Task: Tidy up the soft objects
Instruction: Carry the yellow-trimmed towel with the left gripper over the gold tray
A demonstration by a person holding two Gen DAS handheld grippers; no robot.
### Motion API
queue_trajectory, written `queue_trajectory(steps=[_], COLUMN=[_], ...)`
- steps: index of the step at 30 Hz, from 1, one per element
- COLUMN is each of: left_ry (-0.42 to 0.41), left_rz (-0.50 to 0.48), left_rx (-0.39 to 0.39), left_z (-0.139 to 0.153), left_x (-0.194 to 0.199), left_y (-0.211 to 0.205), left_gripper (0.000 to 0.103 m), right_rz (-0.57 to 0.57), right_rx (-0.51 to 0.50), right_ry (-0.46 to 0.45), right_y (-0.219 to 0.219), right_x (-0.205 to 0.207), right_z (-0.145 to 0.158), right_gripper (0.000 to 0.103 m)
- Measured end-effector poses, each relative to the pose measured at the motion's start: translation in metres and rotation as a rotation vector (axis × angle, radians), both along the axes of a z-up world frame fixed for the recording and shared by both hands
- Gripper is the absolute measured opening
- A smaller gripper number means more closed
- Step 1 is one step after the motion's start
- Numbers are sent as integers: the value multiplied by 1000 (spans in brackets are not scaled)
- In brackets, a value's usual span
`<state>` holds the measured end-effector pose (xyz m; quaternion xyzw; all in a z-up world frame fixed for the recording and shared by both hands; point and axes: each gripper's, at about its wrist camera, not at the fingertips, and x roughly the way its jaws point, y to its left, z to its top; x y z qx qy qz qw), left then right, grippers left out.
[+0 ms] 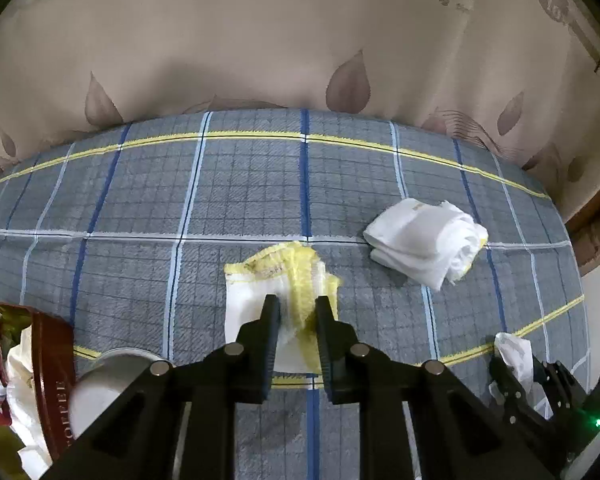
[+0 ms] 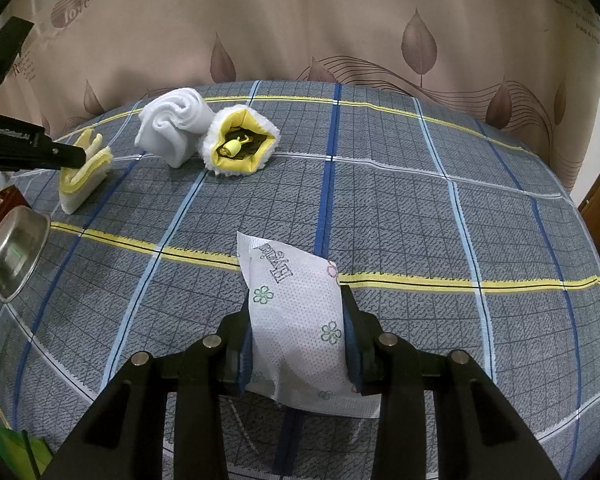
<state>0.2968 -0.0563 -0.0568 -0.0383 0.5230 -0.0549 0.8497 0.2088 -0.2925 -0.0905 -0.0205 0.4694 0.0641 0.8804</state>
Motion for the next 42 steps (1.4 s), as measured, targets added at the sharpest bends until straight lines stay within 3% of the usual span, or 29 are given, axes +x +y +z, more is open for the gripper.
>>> queue_trajectory(steps=[24,32,42], left_ry=[-24,-51,-101], left_rz=[-52,-24,29], left_rx=[-55,-28,80], left_z=[55,81,114], left_x=[-45,-69,-109], left_y=[16,53,120], left_gripper=[18,18,18], right_rz=[-1,-1,-2], right_rx=[0,-1,-3], right_ry=[0,0,0], right_y=[0,0,-1], right_x=[0,0,-1], right_z=[0,0,0], right_gripper=[35,35,35])
